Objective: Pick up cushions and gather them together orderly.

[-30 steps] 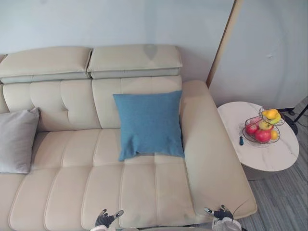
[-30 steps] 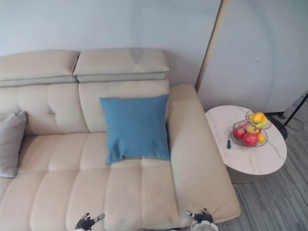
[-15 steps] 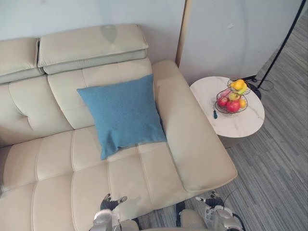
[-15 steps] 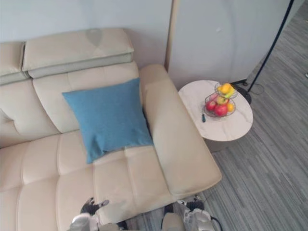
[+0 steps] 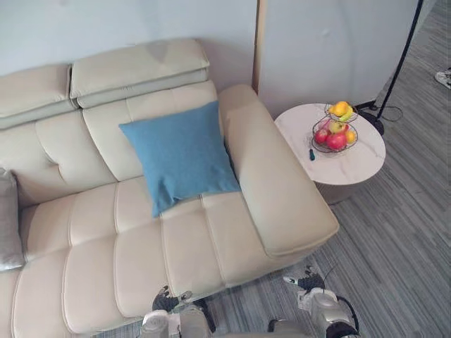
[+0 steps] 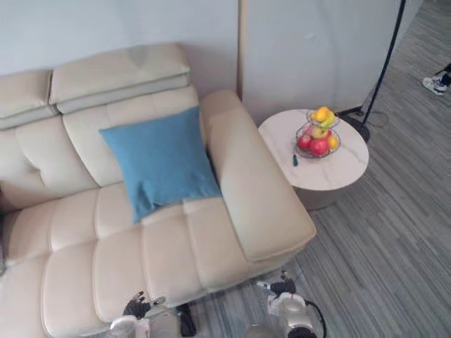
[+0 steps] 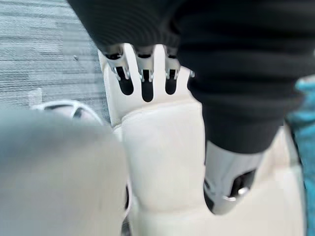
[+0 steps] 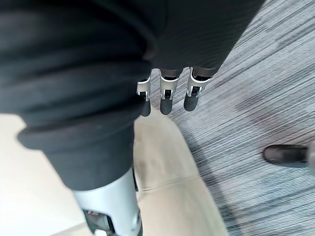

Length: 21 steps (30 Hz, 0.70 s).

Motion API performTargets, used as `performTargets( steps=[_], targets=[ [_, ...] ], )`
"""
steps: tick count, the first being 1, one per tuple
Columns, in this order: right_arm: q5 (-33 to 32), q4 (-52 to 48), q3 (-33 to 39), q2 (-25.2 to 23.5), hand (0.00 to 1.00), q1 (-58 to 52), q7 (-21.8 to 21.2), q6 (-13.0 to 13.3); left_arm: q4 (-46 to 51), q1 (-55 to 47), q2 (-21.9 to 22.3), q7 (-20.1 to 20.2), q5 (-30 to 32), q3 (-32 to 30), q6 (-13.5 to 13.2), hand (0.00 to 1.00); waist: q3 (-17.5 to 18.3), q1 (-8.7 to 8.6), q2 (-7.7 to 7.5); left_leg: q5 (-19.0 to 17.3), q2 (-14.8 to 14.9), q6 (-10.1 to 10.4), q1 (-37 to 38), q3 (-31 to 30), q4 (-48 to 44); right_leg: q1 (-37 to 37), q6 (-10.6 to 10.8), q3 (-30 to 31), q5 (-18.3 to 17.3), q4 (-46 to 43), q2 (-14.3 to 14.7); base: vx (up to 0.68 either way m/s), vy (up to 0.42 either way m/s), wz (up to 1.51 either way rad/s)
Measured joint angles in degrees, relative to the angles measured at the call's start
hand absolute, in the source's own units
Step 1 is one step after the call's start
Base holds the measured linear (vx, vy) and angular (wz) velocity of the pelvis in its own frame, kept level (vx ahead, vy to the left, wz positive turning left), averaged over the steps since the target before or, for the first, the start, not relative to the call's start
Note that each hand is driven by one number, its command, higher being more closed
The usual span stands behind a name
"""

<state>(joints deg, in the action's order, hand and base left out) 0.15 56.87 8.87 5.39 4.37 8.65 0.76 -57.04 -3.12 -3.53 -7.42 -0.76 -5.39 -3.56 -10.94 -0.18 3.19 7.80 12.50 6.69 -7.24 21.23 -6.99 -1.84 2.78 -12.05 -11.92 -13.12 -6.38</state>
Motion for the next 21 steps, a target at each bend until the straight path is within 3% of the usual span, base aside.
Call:
performTargets(
  steps=[2, 3, 5, 7, 10, 12, 17, 20, 21],
  targets=[
    [0.22, 0.01, 0.49, 0.44, 0.00, -0.64, 0.31, -0.18, 0.19, 0.27, 0.48, 0.07, -0.25, -0.03, -0.04, 0.00, -0.09, -0.16, 0.15, -3.44, -1.17, -1.13, -0.88, -3.24, -4.48, 2.39, -1.23, 0.29, 0.34, -1.21, -1.15, -0.23, 0.012, -0.03],
    [0.66, 0.01, 1.66, 0.62, 0.00, -0.88, 0.34, -0.27, 0.10, 0.07, 0.50, 0.06, -0.48, -0.44, 0.01, 0.00, -0.08, -0.17, 0.08, -8.67, -2.22, -1.80, -0.55, -4.41, -9.86, 3.85, -1.28, 1.37, 1.37, -1.15, -2.07, -0.20, 0.109, -0.31],
    [1.26, 0.00, 2.54, 0.66, 0.00, -1.77, 0.34, -0.34, 0.08, -0.27, 0.75, 0.10, -0.48, -0.95, 0.02, 0.00, -0.09, -0.14, 0.07, -14.61, -3.88, -1.12, 1.94, -5.05, -14.11, 5.13, -0.44, 3.57, 2.70, -0.57, -2.58, -0.16, 0.154, -0.46],
    [1.69, -0.01, 3.35, 0.28, 0.00, -3.62, 0.28, -0.48, -0.17, -1.13, 2.33, 0.13, -0.59, -4.07, 0.07, 0.00, 0.64, -0.14, 1.26, -19.74, -5.24, 0.00, 6.67, -8.63, -8.42, 6.73, 1.48, 6.10, 3.91, -0.42, -1.33, -0.13, 0.210, -0.55],
    [1.79, -0.02, 4.61, -1.87, 0.00, -4.81, 0.02, -0.81, -0.50, -1.32, 2.22, 0.11, -0.66, -4.75, 0.06, 0.00, 1.74, -0.49, -0.61, -18.47, -7.35, -0.70, 7.55, -6.85, -3.68, 6.71, 2.57, 7.64, 7.86, 3.47, -2.40, -0.08, 0.159, -0.31],
    [2.00, -0.26, 4.66, -2.51, 0.00, -5.13, -0.15, -1.04, -0.67, -1.31, 2.16, 0.16, -0.60, -4.79, 0.16, 0.00, 2.37, -0.79, -1.64, -16.69, -8.95, -2.42, 8.25, -5.47, -0.92, 6.05, 2.77, 8.37, 10.96, 6.74, -3.31, 0.00, 0.155, -0.24],
    [2.04, -2.13, 5.71, -3.24, 0.00, -6.77, -0.21, -1.24, -0.85, -1.60, 3.22, 0.18, -0.49, -6.61, 0.19, 0.00, 3.34, -0.88, -0.82, -16.49, -9.25, -2.75, 10.71, -2.95, 0.09, 5.04, 3.41, 10.35, 11.90, 8.31, -2.99, 0.03, 0.055, -0.23],
    [2.02, -2.33, 5.38, -4.13, 0.00, -5.32, -0.22, -1.19, -0.84, -1.42, 3.42, 0.18, -0.45, -7.19, 0.22, 0.00, 3.29, -0.59, -0.93, -17.02, -7.82, -2.02, 11.46, 1.49, 0.04, 7.24, 2.25, 13.06, 12.72, 7.21, -0.78, 0.01, -0.016, -0.89],
    [2.01, -2.36, 4.65, -4.80, 0.00, -4.55, -0.22, -1.07, -0.86, -1.32, 3.59, 0.18, -0.41, -7.22, 0.27, 0.00, 3.27, -0.42, -1.03, -17.39, -6.56, -1.54, 11.70, 4.72, -0.15, 9.60, 0.67, 11.52, 13.98, 6.14, 0.81, -0.01, -0.043, -1.39]
  ],
)
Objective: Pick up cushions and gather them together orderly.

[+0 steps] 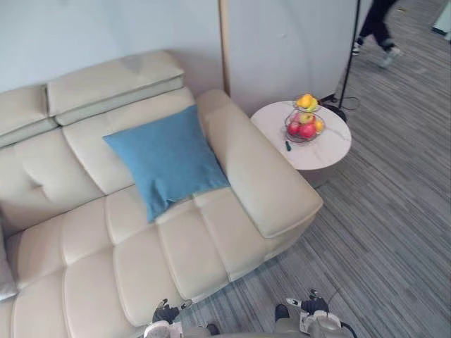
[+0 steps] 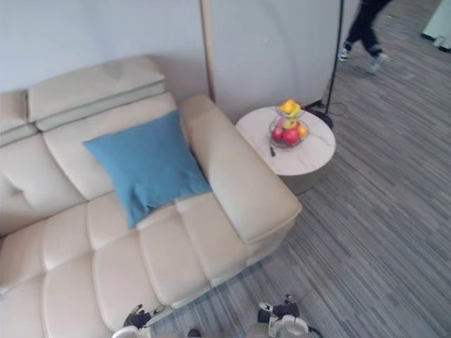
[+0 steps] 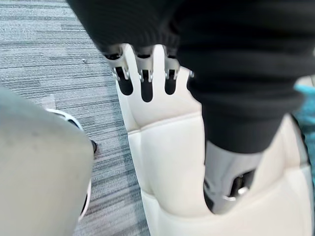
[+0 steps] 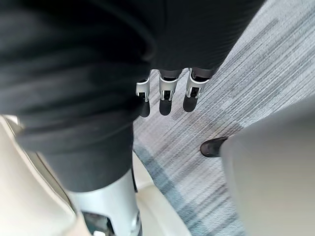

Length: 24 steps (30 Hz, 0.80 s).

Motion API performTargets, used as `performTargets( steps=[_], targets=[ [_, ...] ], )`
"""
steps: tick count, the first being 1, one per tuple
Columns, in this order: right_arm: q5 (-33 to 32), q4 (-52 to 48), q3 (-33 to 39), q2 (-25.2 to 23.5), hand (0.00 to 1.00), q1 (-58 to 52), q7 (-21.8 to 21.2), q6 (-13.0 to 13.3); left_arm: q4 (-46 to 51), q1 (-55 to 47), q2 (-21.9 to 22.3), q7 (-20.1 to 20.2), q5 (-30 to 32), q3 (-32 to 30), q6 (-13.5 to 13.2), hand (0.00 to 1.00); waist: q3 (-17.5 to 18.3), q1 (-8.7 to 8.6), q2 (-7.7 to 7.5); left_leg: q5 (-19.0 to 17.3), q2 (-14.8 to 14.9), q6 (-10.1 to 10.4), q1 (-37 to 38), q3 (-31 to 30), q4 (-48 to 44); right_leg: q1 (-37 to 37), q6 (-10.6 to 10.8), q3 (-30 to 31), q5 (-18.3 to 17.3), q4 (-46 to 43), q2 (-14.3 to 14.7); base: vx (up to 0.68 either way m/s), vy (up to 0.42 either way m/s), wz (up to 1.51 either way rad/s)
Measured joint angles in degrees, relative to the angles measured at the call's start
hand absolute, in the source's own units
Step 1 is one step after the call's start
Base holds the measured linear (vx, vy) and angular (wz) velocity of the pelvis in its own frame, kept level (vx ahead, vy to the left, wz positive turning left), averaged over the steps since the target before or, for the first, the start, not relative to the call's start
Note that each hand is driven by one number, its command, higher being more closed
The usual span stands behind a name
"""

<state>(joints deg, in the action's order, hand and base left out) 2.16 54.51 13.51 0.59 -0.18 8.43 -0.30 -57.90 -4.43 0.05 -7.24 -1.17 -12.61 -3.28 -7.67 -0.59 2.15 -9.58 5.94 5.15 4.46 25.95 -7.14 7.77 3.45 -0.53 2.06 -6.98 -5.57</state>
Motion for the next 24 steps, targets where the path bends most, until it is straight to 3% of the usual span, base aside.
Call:
performTargets(
  steps=[1, 2, 3, 4, 5, 6, 9, 11, 12, 13, 14, 16, 18, 21, 24],
  targets=[
    [0.01, -0.08, -0.77, -0.60, 0.00, 0.53, -0.07, 0.09, 0.00, 0.19, 0.14, -0.01, 0.00, -0.47, 0.14, 0.00, 0.03, 0.04, -0.11, -0.20, 1.34, 0.02, 0.05, 3.82, -0.21, 2.12, -2.41, -5.27, 2.20, 0.11, 1.31, -0.03, -0.137, -2.15],
    [-0.05, -0.09, -0.22, -0.67, 0.00, 1.44, -0.10, 0.13, -0.09, 0.67, 0.12, 0.00, 0.03, -1.09, 0.48, 0.00, -0.32, -0.23, 0.00, -0.19, 2.77, 0.02, 0.76, 9.63, 0.08, 3.16, -7.91, -18.47, -2.17, -1.14, -0.24, -0.03, -0.130, -2.12],
    [-0.04, 0.29, -0.06, 0.26, 0.00, 1.38, -0.05, 0.07, 0.09, 1.01, 0.65, 0.00, 0.03, -0.96, 0.49, 0.00, -0.57, -0.58, 0.60, -0.38, 3.63, 0.40, 2.35, 12.79, 0.23, 3.38, -9.79, -29.46, -6.43, -6.02, -3.85, 0.00, -0.137, -2.03],
    [-0.04, 0.59, -0.08, 0.70, 0.00, 1.33, -0.02, 0.04, -0.04, 0.73, 0.62, 0.01, 0.02, -0.99, 0.51, 0.00, -0.69, -0.20, 0.91, -0.79, 4.08, 1.34, 4.21, 16.22, 0.18, 2.98, -10.13, -36.49, -7.43, -8.29, -6.33, 0.08, -0.078, -1.50],
    [-0.04, 0.60, -0.08, 0.71, 0.00, 1.40, -0.01, 0.03, -0.08, 0.58, 0.51, 0.01, 0.03, -1.00, 0.52, 0.00, -0.58, -0.01, 0.72, -0.90, 3.83, 1.64, 4.79, 16.73, 0.15, 2.62, -9.98, -38.29, -7.06, -8.75, -6.78, 0.13, -0.156, -1.48],
    [-0.05, 0.62, -0.14, 0.70, 0.00, 1.21, -0.02, 0.05, -0.48, 0.48, 0.19, 0.01, 0.03, -0.82, 0.56, 0.00, -0.43, 0.00, 0.46, -0.90, 4.13, 1.64, 5.66, 16.09, 0.22, 2.52, -8.22, -38.95, -6.23, -8.93, -6.23, 0.12, -0.182, -1.14],
    [-0.05, 2.50, 0.14, 2.31, 0.00, 1.40, 0.03, 0.00, -2.59, 2.53, -0.23, 0.46, 0.20, 1.32, 1.14, 0.00, -0.78, -0.34, 1.02, -0.92, 5.91, 1.61, 5.58, 14.24, -2.04, 5.47, -7.38, -33.79, -8.94, -10.57, -3.28, 0.14, -0.244, -1.05],
    [-1.00, 2.95, 2.15, 2.62, 0.00, 1.08, 0.21, -0.02, -3.23, 3.11, -0.62, 1.12, 1.06, 1.30, 1.22, 0.00, -1.15, -0.68, 0.75, -0.95, 9.59, 1.59, 3.88, 13.83, -12.79, 4.60, -7.45, -31.85, -10.36, -11.38, -2.17, 0.18, -0.259, -0.66],
    [-1.00, 2.99, 1.96, 2.99, 0.00, 0.68, 0.21, -0.02, -3.45, 3.22, -0.74, 1.27, 1.07, 1.30, 1.22, 0.00, -1.34, -1.09, 0.99, -0.50, 12.63, 0.93, 2.39, 12.25, -20.41, 3.21, -7.60, -30.52, -10.76, -10.97, -1.08, 0.19, -0.265, -0.81],
    [-1.00, 3.05, 1.69, 2.96, 0.00, 0.67, 0.22, -0.12, -3.45, 2.99, -0.73, 1.31, 1.06, 1.14, 1.14, 0.00, -2.22, -0.97, 1.23, 0.24, 15.85, -1.85, 0.52, 9.77, -29.73, 1.06, -8.42, -28.14, -11.24, -10.21, 0.97, 0.16, -0.174, -0.87],
    [-1.01, 2.86, 1.66, 3.05, 0.00, 0.73, 0.35, -0.17, -3.46, 2.69, -0.56, 1.32, 1.05, 0.54, 1.09, 0.00, -2.44, -0.69, 1.69, -1.05, 16.50, -2.85, -0.95, 7.21, -34.81, 0.24, -9.16, -26.23, -11.65, -10.08, 2.09, 0.14, -0.100, -1.23],
    [-1.01, 3.39, 1.43, 2.95, 0.00, 1.34, 0.48, -0.17, -2.49, 2.13, -0.41, 1.31, 0.85, -0.02, 0.93, 0.00, -2.57, -0.10, 2.27, -5.98, 11.95, 0.03, -6.54, -1.69, -38.76, -0.81, -9.87, -20.24, -12.08, -9.09, 4.39, 0.15, -0.020, -1.47],
    [-0.99, 4.97, 1.44, 2.80, 0.00, 1.95, 0.49, -0.33, -1.28, 1.72, -0.28, 1.27, 0.74, -0.01, 0.72, 0.00, -2.83, 0.85, 2.08, -7.97, 6.90, -1.17, -9.91, -6.64, -34.44, -2.11, -9.93, -14.47, -12.04, -8.11, 5.97, 0.19, 0.026, -1.43],
    [-0.99, 4.63, 1.43, 2.71, 0.00, 1.59, 0.79, -0.39, 1.21, 0.93, 1.04, 1.13, -0.20, -2.13, -0.07, 0.00, -2.94, 1.75, 2.02, -7.72, 0.72, -1.09, -15.41, -16.73, -23.55, -2.92, -9.70, -5.02, -12.17, -7.81, 7.62, 0.20, 0.102, -1.80],
    [-0.95, 3.63, 1.45, 2.52, 0.00, 0.73, 1.24, -0.51, 1.41, 1.19, 1.51, 1.08, -0.24, -2.26, -0.21, 0.00, -2.78, 3.18, 2.39, -4.20, -0.43, -1.72, -16.32, -24.86, -13.95, -2.90, -8.10, 2.35, -13.15, -8.85, 9.14, 0.25, 0.194, -1.76]
  ],
)
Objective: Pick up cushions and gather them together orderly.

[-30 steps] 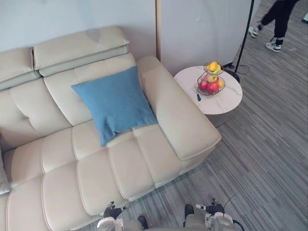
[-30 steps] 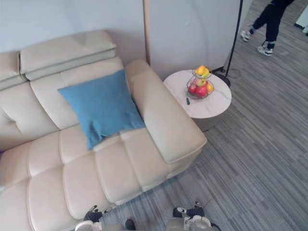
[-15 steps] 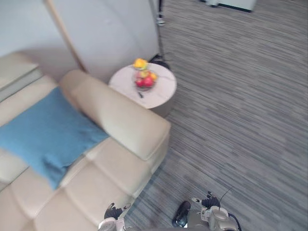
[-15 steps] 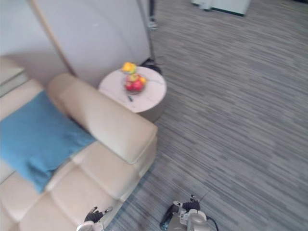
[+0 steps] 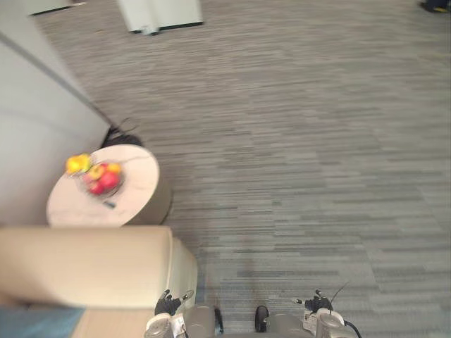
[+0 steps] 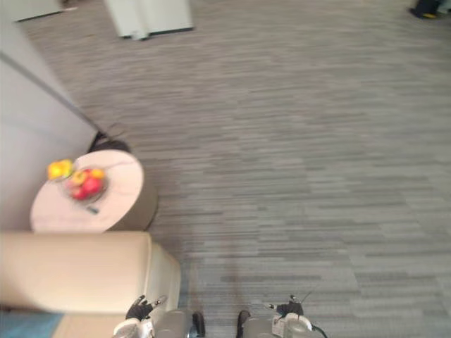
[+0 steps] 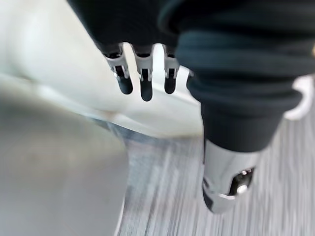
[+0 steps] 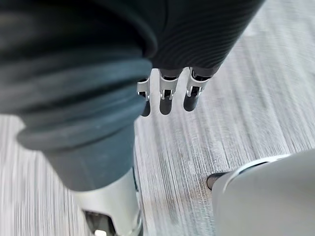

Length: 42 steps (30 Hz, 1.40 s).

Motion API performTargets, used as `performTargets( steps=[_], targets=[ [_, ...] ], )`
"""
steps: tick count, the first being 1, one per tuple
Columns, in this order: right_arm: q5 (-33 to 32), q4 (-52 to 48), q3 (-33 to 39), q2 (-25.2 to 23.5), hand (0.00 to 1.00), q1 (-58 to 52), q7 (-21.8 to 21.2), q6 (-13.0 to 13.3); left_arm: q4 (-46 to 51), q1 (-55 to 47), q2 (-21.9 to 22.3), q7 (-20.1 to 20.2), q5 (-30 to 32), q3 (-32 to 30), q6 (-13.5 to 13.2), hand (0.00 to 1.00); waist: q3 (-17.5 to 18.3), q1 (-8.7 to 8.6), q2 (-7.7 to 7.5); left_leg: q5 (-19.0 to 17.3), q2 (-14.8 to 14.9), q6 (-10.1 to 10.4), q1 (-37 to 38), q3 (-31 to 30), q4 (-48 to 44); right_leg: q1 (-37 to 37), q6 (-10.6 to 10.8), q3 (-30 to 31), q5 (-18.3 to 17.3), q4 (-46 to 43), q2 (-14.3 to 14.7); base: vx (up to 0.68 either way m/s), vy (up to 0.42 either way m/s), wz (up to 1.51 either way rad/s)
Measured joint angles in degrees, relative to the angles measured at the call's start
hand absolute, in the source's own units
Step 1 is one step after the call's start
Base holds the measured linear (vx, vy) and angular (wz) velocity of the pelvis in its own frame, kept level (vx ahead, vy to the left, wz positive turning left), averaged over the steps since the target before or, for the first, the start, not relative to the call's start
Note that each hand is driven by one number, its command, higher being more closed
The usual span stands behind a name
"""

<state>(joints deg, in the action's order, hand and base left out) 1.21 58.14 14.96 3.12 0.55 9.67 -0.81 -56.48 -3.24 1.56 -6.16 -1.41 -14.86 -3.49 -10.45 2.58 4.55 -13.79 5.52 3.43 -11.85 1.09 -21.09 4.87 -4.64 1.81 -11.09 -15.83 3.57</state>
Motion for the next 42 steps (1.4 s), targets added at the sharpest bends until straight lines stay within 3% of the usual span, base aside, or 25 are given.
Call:
performTargets(
  steps=[2, 5, 7, 8, 9, 12, 14, 16, 18, 20, 21, 22, 23, 25, 26, 27, 28, 32, 34, 36, 37, 38, 39, 40, 42],
  targets=[
    [0.00, -1.33, 0.04, -0.81, 0.00, -0.95, 0.04, 0.18, -0.18, 0.03, -0.03, 0.07, -0.05, -1.05, 0.12, 0.00, 0.67, 0.22, -0.67, 3.51, 0.97, 0.57, 2.57, 3.63, 0.66, 0.07, 2.35, 4.20, -2.16, -2.52, 0.22, 0.34, 0.265, -1.38],
    [0.00, -1.49, 0.22, -1.44, 0.00, -2.32, -0.07, 0.32, -0.38, 0.13, -0.98, 0.03, 0.01, -1.21, 0.23, 0.00, 1.53, 0.39, -2.45, 1.21, 1.10, -0.30, 4.58, 9.90, 1.45, 1.20, 4.21, 2.59, -3.32, -3.46, -2.78, 0.29, 0.212, -1.17],
    [0.01, -0.97, 0.51, -2.64, 0.00, -1.16, -0.19, 0.33, -0.95, 0.29, -1.92, -0.10, 0.13, -0.37, 0.75, 0.00, 1.97, 1.04, -3.49, 0.95, 1.42, -0.44, 9.28, 17.94, 4.97, 2.02, 6.57, -10.69, -2.34, -3.66, -8.02, 0.30, 0.141, -1.48],
    [0.01, -0.92, 0.45, -2.84, 0.00, -0.80, -0.24, 0.33, -1.32, 0.39, -2.31, -0.10, 0.12, 0.46, 0.89, 0.00, 1.96, 0.89, -3.46, 0.95, 1.75, -0.45, 9.98, 19.53, 5.28, 2.00, 6.32, -14.74, -1.84, -3.06, -8.96, 0.27, 0.038, -1.67],
    [0.01, -0.67, -0.09, -3.32, 0.00, 0.33, -0.42, 0.35, -2.08, 1.05, -3.43, -0.06, 0.13, 2.40, 1.37, 0.00, 1.91, 0.80, -3.33, 0.95, 2.91, -0.45, 11.27, 22.98, 5.31, 1.95, 5.16, -27.41, 0.32, -0.77, -10.80, 0.22, -0.019, -1.35],
    [-0.05, 0.17, 0.22, -2.32, 0.00, 1.70, -0.42, 0.46, -4.13, 2.66, -4.20, -0.03, 0.17, 3.67, 1.66, 0.00, 1.73, 0.79, -2.46, 0.96, 3.81, -0.43, 14.57, 27.22, 6.57, 1.40, 2.73, -36.62, 2.02, -0.50, -10.49, 0.26, -0.079, -1.44],
    [-0.25, 1.52, 1.06, -0.11, 0.00, 0.95, 0.05, 0.41, -5.02, 3.51, -2.69, 0.01, 0.23, 6.39, 1.67, 0.00, 1.72, -0.37, -0.45, 1.36, 3.94, 0.23, 16.89, 29.85, 2.25, -0.78, 2.63, -34.89, 1.99, -0.34, -10.52, 0.27, -0.034, -0.96],
    [-2.59, 1.58, 3.04, 0.70, 0.00, -0.20, 0.31, 0.46, -4.99, 3.45, -2.18, 0.22, 1.11, 8.62, 1.47, 0.00, 1.97, -0.50, -0.44, -1.01, 4.86, 2.39, 16.12, 29.50, -0.82, -3.15, 2.63, -32.11, 1.98, 1.43, -10.63, 0.21, 0.017, -0.78],
    [-4.98, 2.24, 3.46, 1.45, 0.00, -1.16, 0.45, 0.53, -4.72, 3.62, -2.43, 0.21, 1.93, 10.10, 1.45, 0.00, 2.47, -1.13, 1.03, 1.56, 7.87, 2.11, 14.98, 29.64, -7.77, -4.68, 3.62, -30.64, 1.28, 2.16, -9.03, 0.18, 0.010, -0.92],
    [-8.21, 3.21, 2.96, 1.53, 0.00, -1.48, 0.54, 0.59, -4.52, 3.25, -2.93, 0.16, 2.66, 10.29, 1.63, 0.00, 2.23, -1.13, 1.07, 5.89, 12.09, -4.45, 10.41, 27.84, -24.90, -8.90, 3.76, -28.24, 1.14, 6.98, -7.01, 0.17, 0.010, -1.04],
    [-9.07, 3.28, 2.97, 1.05, 0.00, -1.38, 0.70, 0.59, -4.11, 2.84, -3.05, 0.20, 2.35, 9.97, 1.58, 0.00, 1.66, -0.63, 0.42, 8.54, 12.70, -6.08, 7.06, 25.00, -31.75, -10.99, 3.78, -26.44, 1.13, 9.39, -7.36, 0.24, 0.143, -1.13],
    [-10.30, 3.28, 3.10, 1.42, 0.00, -1.03, 1.35, 0.57, -3.52, 3.00, -2.91, 0.02, 2.65, 10.48, 1.58, 0.00, 1.41, 0.10, 0.75, 0.19, 10.64, -4.14, 2.72, 20.56, -35.17, -11.87, 3.92, -23.50, 0.93, 10.36, -7.98, 0.33, 0.311, -1.20],
    [-10.42, 3.65, 3.49, 1.60, 0.00, -0.28, 1.74, 0.55, -2.40, 3.84, -3.02, 0.15, 2.93, 11.32, 1.64, 0.00, 0.49, 0.04, 0.12, -4.95, 7.47, -4.36, -1.44, 17.82, -32.92, -12.06, 3.83, -21.38, 0.83, 10.36, -9.68, 0.26, 0.291, -1.03],
    [-10.73, 3.75, 4.80, 0.81, 0.00, 0.42, 2.09, 0.54, 0.05, 4.31, -3.66, 0.07, 2.95, 12.07, 1.38, 0.00, -0.86, 0.81, -1.55, -5.82, 3.24, -3.50, -6.86, 13.93, -22.04, -12.20, 5.91, -18.15, -1.09, 9.46, -12.75, 0.22, 0.273, -0.90],
    [-10.83, 3.58, 5.10, 1.12, 0.00, 0.44, 2.30, 0.55, 0.81, 4.00, -3.46, -0.08, 2.95, 12.08, 1.23, 0.00, -1.27, 0.95, -0.34, -2.71, 2.05, -0.69, -7.84, 9.13, -9.81, -12.18, 9.12, -16.23, -3.31, 8.52, -12.90, 0.29, 0.410, -0.86],
    [-10.87, 3.64, 5.07, 1.57, 0.00, 0.54, 2.44, 0.48, 0.71, 3.74, -2.87, -0.09, 2.42, 11.90, 1.19, 0.00, -1.54, 1.22, 0.66, 3.24, 2.20, 0.12, -7.16, 8.29, -7.79, -12.81, 11.25, -14.54, -4.14, 8.19, -12.59, 0.35, 0.374, -0.72],
    [-10.83, 3.64, 4.33, 0.29, 0.00, 0.57, 2.49, 0.39, 0.86, 4.04, -3.50, -0.41, 2.42, 12.07, 1.20, 0.00, -1.31, 1.28, -1.06, 1.45, 0.82, -0.08, -5.25, 11.46, -5.88, -13.03, 11.88, -11.11, -4.06, 7.70, -13.57, 0.41, 0.269, -0.52],
    [-10.11, 3.47, 5.24, -0.30, 0.00, 0.61, 2.67, 0.38, 0.69, 3.86, -4.21, -0.71, 2.42, 11.82, 1.37, 0.00, -0.53, 1.43, -2.65, -2.59, -2.56, -2.75, -3.69, 13.25, -5.81, -11.88, 10.94, -9.29, -4.21, 4.77, -13.03, 0.36, 0.101, -0.34],
    [-9.39, 3.29, 5.53, -0.86, 0.00, 0.63, 2.55, 0.39, -0.02, 3.49, -4.67, -0.82, 2.30, 11.57, 1.50, 0.00, -0.54, 1.89, -2.59, -4.21, -1.96, -3.51, 0.65, 16.20, -5.94, -8.00, 12.64, -5.09, -4.41, -7.81, -13.97, 0.39, 0.122, -0.44],
    [-8.25, 3.44, 4.98, -0.75, 0.00, 1.44, 2.05, 0.43, -0.38, 3.42, -5.51, -0.81, 2.33, 12.86, 1.65, 0.00, -0.66, 1.59, -2.90, -6.30, -1.88, -4.15, 7.59, 16.57, -3.24, -0.18, 18.36, -6.76, -2.03, -29.51, -16.08, 0.51, 0.045, -0.40],
    [-7.78, 3.40, 5.02, -0.58, 0.00, 1.81, 1.83, 0.44, -0.46, 3.35, -6.03, -0.85, 2.32, 13.37, 1.69, 0.00, -0.71, 1.07, -2.87, -6.34, -1.88, -4.18, 10.10, 16.51, -1.75, 2.05, 16.22, -10.13, -3.14, -34.51, -17.31, 0.56, -0.013, -0.28],
    [-7.28, 3.20, 4.82, -0.11, 0.00, 2.21, 1.55, 0.45, -0.51, 2.98, -6.52, -0.86, 2.32, 14.33, 1.66, 0.00, -0.88, 0.39, -2.30, -6.32, -1.53, -4.15, 14.45, 16.55, 1.80, 5.37, 11.73, -16.57, -5.31, -37.81, -18.72, 0.45, -0.021, -0.13],
    [-7.20, 3.22, 4.50, 0.14, 0.00, 2.38, 1.54, 0.51, -0.52, 3.10, -6.57, -0.87, 2.31, 14.34, 1.66, 0.00, -0.98, 0.40, -2.17, -6.31, -1.31, -4.14, 15.86, 16.71, 2.89, 6.09, 10.47, -18.01, -6.01, -37.73, -18.76, 0.47, -0.039, -0.27],
    [-6.73, 3.29, 3.78, 0.96, 0.00, 2.70, 1.42, 0.50, -0.53, 3.17, -6.60, -0.89, 2.30, 14.30, 1.68, 0.00, -1.58, 0.27, -1.43, -6.26, -0.37, -4.09, 20.14, 17.37, 5.77, 8.58, 7.09, -23.03, -7.81, -34.43, -18.23, 0.38, -0.051, -0.24],
    [-6.67, 2.97, 2.91, 1.74, 0.00, 2.91, 1.33, 0.58, -0.53, 3.71, -6.64, -0.96, 2.32, 14.28, 1.65, 0.00, -1.86, 0.18, -0.94, -6.25, 0.87, -4.07, 23.36, 17.74, 7.79, 13.35, 5.50, -27.23, -7.82, -26.90, -16.61, 0.39, -0.084, -0.08]
  ],
)
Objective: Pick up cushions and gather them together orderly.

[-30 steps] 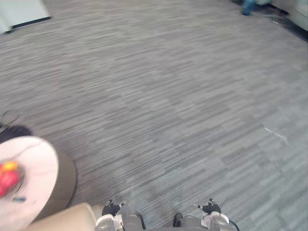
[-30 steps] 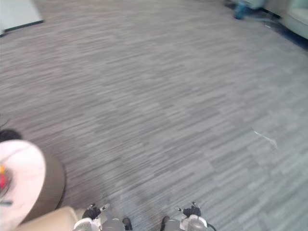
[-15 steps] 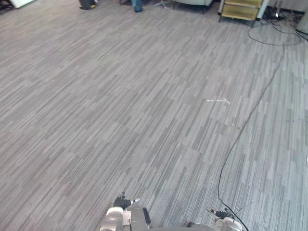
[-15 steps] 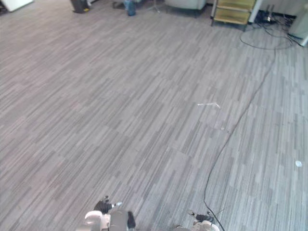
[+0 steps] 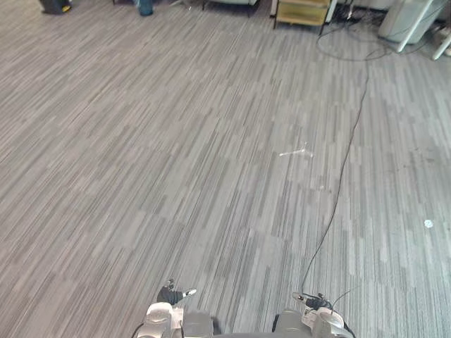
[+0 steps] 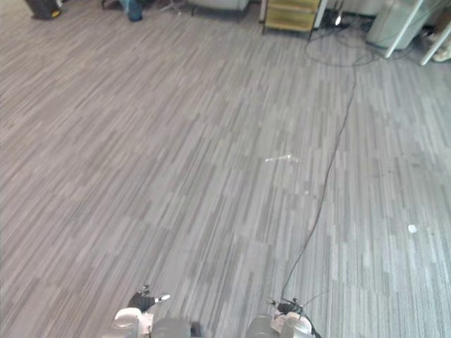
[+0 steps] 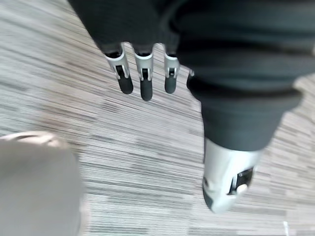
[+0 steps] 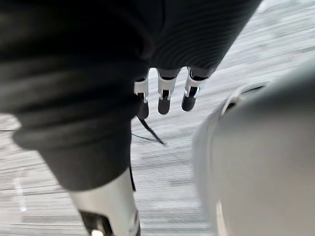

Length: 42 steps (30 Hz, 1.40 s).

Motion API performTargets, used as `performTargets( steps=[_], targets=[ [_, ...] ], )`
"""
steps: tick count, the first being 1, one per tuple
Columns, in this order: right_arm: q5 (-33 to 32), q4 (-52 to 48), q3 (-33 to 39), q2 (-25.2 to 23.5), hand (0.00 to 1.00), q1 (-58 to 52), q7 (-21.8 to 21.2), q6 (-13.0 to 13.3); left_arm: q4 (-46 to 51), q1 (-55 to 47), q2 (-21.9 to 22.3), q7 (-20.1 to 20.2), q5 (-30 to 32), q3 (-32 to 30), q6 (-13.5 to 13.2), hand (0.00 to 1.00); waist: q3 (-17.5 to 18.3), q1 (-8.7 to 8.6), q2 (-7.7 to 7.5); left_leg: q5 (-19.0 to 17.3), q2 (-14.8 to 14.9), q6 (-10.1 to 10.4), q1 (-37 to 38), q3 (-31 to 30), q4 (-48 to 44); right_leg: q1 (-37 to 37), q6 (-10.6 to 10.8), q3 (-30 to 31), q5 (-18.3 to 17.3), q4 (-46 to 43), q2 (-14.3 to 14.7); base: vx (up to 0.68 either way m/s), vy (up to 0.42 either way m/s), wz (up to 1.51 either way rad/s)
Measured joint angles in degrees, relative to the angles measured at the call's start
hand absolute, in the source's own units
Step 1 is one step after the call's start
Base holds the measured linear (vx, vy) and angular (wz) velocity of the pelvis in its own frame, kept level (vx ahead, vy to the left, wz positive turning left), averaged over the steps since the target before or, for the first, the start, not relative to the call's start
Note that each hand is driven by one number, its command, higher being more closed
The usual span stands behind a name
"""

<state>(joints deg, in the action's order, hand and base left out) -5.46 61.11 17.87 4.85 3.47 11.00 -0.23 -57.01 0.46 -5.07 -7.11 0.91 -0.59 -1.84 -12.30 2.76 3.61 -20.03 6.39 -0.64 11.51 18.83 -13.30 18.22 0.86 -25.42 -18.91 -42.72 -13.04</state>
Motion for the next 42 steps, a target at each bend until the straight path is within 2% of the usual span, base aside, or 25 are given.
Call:
performTargets(
  steps=[3, 4, 5, 7, 9, 10, 11, 13, 16, 17, 19, 20, 22, 24, 26, 27, 28, 30, 32, 35, 37, 38, 39, 41, 42],
  targets=[
    [0.55, -1.89, -0.96, -0.09, 0.00, -0.38, 0.09, 0.28, -0.50, 0.41, -0.09, 0.01, 0.04, 0.21, -0.08, 0.00, -0.47, -1.27, -1.79, 1.22, -0.24, 2.66, 5.23, 0.38, 3.63, 5.09, -1.74, 1.69, 15.97, 24.46, 4.52, 0.66, -0.208, 0.19],
    [1.08, -2.37, -1.19, 0.55, 0.00, -0.53, 0.16, 0.98, -1.90, 0.75, 1.36, -0.25, 0.05, 0.25, -0.03, 0.00, -0.56, -2.18, -0.02, 1.74, 1.36, 4.47, 7.64, -1.17, 4.20, 4.59, -6.18, 3.58, 23.76, 24.22, 7.24, 0.61, -0.199, -0.07],
    [1.39, -4.17, -1.24, 0.87, 0.00, 0.05, 0.24, 0.91, -2.22, 0.89, 2.40, -0.11, 0.06, 0.24, -0.20, 0.00, -0.75, -2.29, 1.44, 4.44, 2.63, 7.66, 7.26, -2.25, 2.82, 5.38, -6.80, 4.09, 20.35, 21.51, 8.07, 0.71, -0.259, -0.21],
    [2.63, -4.32, -1.45, 0.76, 0.00, 0.28, 0.25, 1.10, -2.07, 1.75, 3.10, -0.15, 0.06, 0.20, -0.19, 0.00, -0.86, -2.45, 1.98, 7.52, 3.17, 7.85, 6.81, -3.37, 0.37, 5.96, -7.15, 4.19, 16.60, 17.97, 8.34, 0.62, -0.281, -0.22],
    [3.27, -5.53, -2.51, 0.32, 0.00, 0.00, 0.44, 0.98, -0.94, 2.71, 3.42, -0.29, -0.06, -0.12, -0.35, 0.00, -0.96, -3.08, 2.96, 14.23, 6.12, 7.32, 0.91, -7.86, -15.26, 2.61, -7.09, 3.94, 11.83, 17.36, 10.25, 0.54, -0.248, -0.08],
    [3.30, -5.95, -4.37, -0.16, 0.00, -0.59, 0.41, 0.85, -0.26, 2.63, 3.50, -0.28, -0.09, -0.17, -0.36, 0.00, -1.59, -2.79, 3.98, 22.18, 9.04, 6.06, -4.30, -9.99, -28.54, -1.94, -7.50, 4.04, 10.75, 20.78, 12.33, 0.49, -0.095, -0.23],
    [3.54, -6.09, -5.23, -0.11, 0.00, -0.92, 0.52, 0.78, 0.66, 2.31, 3.49, -0.25, -0.10, -0.29, -0.50, 0.00, -2.17, -2.44, 4.70, 18.96, 12.02, 4.36, -10.69, -10.03, -43.47, -7.52, -8.27, 4.45, 9.37, 24.11, 14.65, 0.59, -0.108, -0.24],
    [3.60, -5.87, -5.50, -0.58, 0.00, -0.88, 0.96, 0.58, 1.46, 1.28, 3.40, -0.20, -0.11, -0.71, -0.57, 0.00, -2.91, -1.67, 3.72, 13.02, 11.54, 3.23, -18.04, -9.85, -52.39, -14.77, -7.81, 5.87, 7.92, 28.18, 15.39, 0.44, -0.051, -0.12],
    [3.52, -4.55, -6.75, -0.67, 0.00, -1.08, 1.56, 0.30, 3.87, -0.57, 3.06, 0.00, -1.56, -0.89, -0.62, 0.00, -3.04, 0.33, 2.57, 7.72, 7.06, 2.36, -28.47, -8.53, -46.92, -22.71, -6.41, 8.21, 7.01, 34.22, 15.20, 0.54, -0.028, -0.29],
    [3.55, -3.54, -6.77, -0.56, 0.00, -0.73, 1.72, -0.07, 4.82, -0.54, 3.19, -0.14, -1.73, -1.46, -0.62, 0.00, -3.13, 1.19, 2.40, 6.71, 3.48, 2.85, -31.50, -8.55, -35.98, -25.21, -4.92, 8.86, 6.89, 35.54, 14.21, 0.65, 0.100, -0.46],
    [4.58, -3.46, -6.54, -0.85, 0.00, -0.73, 2.32, -0.07, 5.33, -1.29, 3.95, -0.18, -2.25, -2.86, -1.35, 0.00, -2.99, 2.81, 2.51, 16.13, -3.15, 4.39, -32.36, -10.88, -2.02, -30.66, -1.67, 11.87, 3.87, 39.12, 12.72, 0.78, 0.186, -0.74],
    [4.86, -3.21, -6.78, -1.39, 0.00, -0.98, 2.45, -0.12, 5.25, -1.21, 3.76, -0.20, -2.26, -2.94, -1.50, 0.00, -2.54, 3.95, 1.80, 22.36, -3.43, 3.32, -31.90, -10.63, -1.44, -32.18, -0.81, 13.55, 2.86, 40.12, 12.39, 0.76, 0.186, -0.63],
    [5.55, -3.07, -6.53, -3.69, 0.00, -1.38, 2.48, -0.07, 4.79, -0.66, 2.60, -0.08, -2.21, -4.84, -1.61, 0.00, -0.59, 3.30, -2.33, 17.44, -6.25, -2.56, -34.46, -9.58, -9.63, -33.39, 0.53, 15.01, 2.58, 39.19, 8.82, 0.78, 0.140, -0.21],
    [6.10, -3.04, -6.07, -3.82, 0.00, -1.48, 2.48, -0.22, 4.47, -0.47, 2.49, -0.17, -2.26, -5.19, -1.61, 0.00, -0.15, 3.70, -3.21, 13.76, -5.89, -3.48, -33.80, -8.06, -13.29, -31.67, 0.67, 16.99, 2.63, 32.41, 7.91, 0.63, 0.124, -0.19],
    [7.91, -3.23, -5.19, -3.70, 0.00, -1.31, 2.35, 0.22, 2.29, -0.06, 2.01, -0.21, -2.21, -5.01, -1.25, 0.00, -0.40, 3.47, -3.64, 8.08, -6.14, -2.82, -25.02, -6.84, -10.40, -21.58, 7.12, 18.87, 6.93, 3.16, 4.64, 0.73, 0.168, -0.43],
    [8.03, -3.20, -5.05, -3.73, 0.00, -1.37, 2.14, 0.20, 1.71, 0.03, 1.73, -0.19, -2.18, -4.91, -0.94, 0.00, -0.46, 3.25, -3.70, 7.63, -6.36, -2.85, -22.86, -6.70, -9.35, -19.56, 7.26, 18.52, 6.47, -2.37, 3.84, 0.57, 0.092, -0.27],
    [8.28, -3.28, -5.06, -3.69, 0.00, -1.94, 1.42, -0.08, 0.24, -0.20, 1.33, -0.17, -2.20, -3.79, -0.30, 0.00, -0.49, 2.26, -3.48, 7.04, -6.59, -2.78, -16.54, -6.67, -6.00, -15.64, 5.20, 15.13, 4.49, -10.01, 2.16, 0.56, 0.057, -0.15],
    [8.47, -4.16, -5.35, -3.31, 0.00, -2.25, 1.03, -0.01, -0.13, -0.59, 0.88, -0.31, -2.17, -2.43, -0.17, 0.00, -1.00, 1.46, -2.34, 7.08, -5.96, -2.71, -9.63, -6.40, -0.83, -11.95, 1.78, 9.55, 1.58, -8.07, 1.54, 0.53, 0.027, -0.14],
    [9.59, -4.13, -5.89, -2.27, 0.00, -1.21, 0.74, -0.09, -0.05, -0.34, 0.78, -0.39, -2.16, -2.31, -0.17, 0.00, -1.31, 0.47, -1.81, 7.08, -4.65, -2.71, -3.61, -5.36, 3.56, -4.65, 0.80, 5.06, 1.52, 5.67, 2.81, 0.49, -0.037, -0.10],
    [9.73, -4.88, -5.79, -2.01, 0.00, -0.66, 0.26, -0.12, 0.04, -0.12, 0.87, -0.39, -2.11, -2.22, -0.17, 0.00, -1.47, -0.48, -1.90, 6.44, -3.61, -1.66, 0.10, -5.30, 6.45, 0.53, 1.70, 8.38, 10.48, 24.87, 6.32, 0.47, -0.121, 0.10],
    [9.80, -6.19, -5.79, -2.03, 0.00, -1.15, -0.15, -0.26, -0.13, -1.04, 1.11, -0.41, -1.94, -2.34, -0.17, 0.00, -1.30, -1.56, -3.63, 2.64, -3.81, 2.93, 5.13, -6.97, 6.85, 1.82, 2.83, 15.82, 23.20, 35.10, 7.61, 0.62, -0.252, 0.41],
    [9.83, -6.16, -5.72, -1.79, 0.00, -1.09, -0.15, -0.27, -0.24, -1.24, 1.52, -0.42, -1.89, -2.37, -0.16, 0.00, -1.17, -1.81, -2.90, 1.97, -3.39, 3.31, 5.79, -7.77, 6.34, 1.90, 1.69, 16.30, 25.42, 33.42, 7.99, 0.70, -0.301, 0.39],
    [9.96, -6.19, -5.78, -1.10, 0.00, -0.73, -0.22, -0.24, -0.67, -1.36, 2.86, -0.27, -1.22, -2.26, -0.17, 0.00, -0.64, -2.24, -1.07, 1.61, -1.18, 3.37, 4.94, -9.55, 1.87, 3.33, -0.96, 15.91, 24.35, 27.34, 8.84, 0.47, -0.209, 0.33],
    [10.00, -6.25, -5.72, 0.03, 0.00, -0.57, -0.29, -0.24, -0.65, -1.56, 4.45, -0.25, -0.93, -2.36, -0.22, 0.00, -0.05, -2.15, 1.79, 2.29, 2.47, 3.74, -1.53, -12.28, -13.08, 2.87, -1.96, 13.25, 19.46, 23.65, 10.21, 0.57, -0.279, 0.31],
    [9.97, -6.29, -5.63, 0.33, 0.00, -0.04, -0.29, -0.24, -0.64, -1.67, 4.92, -0.21, -1.00, -2.57, -0.12, 0.00, -1.16, -2.17, 4.05, 7.79, 5.82, 4.37, -6.34, -14.03, -27.21, -0.67, -3.57, 11.47, 16.69, 23.09, 11.94, 0.68, -0.297, 0.29]
  ],
)
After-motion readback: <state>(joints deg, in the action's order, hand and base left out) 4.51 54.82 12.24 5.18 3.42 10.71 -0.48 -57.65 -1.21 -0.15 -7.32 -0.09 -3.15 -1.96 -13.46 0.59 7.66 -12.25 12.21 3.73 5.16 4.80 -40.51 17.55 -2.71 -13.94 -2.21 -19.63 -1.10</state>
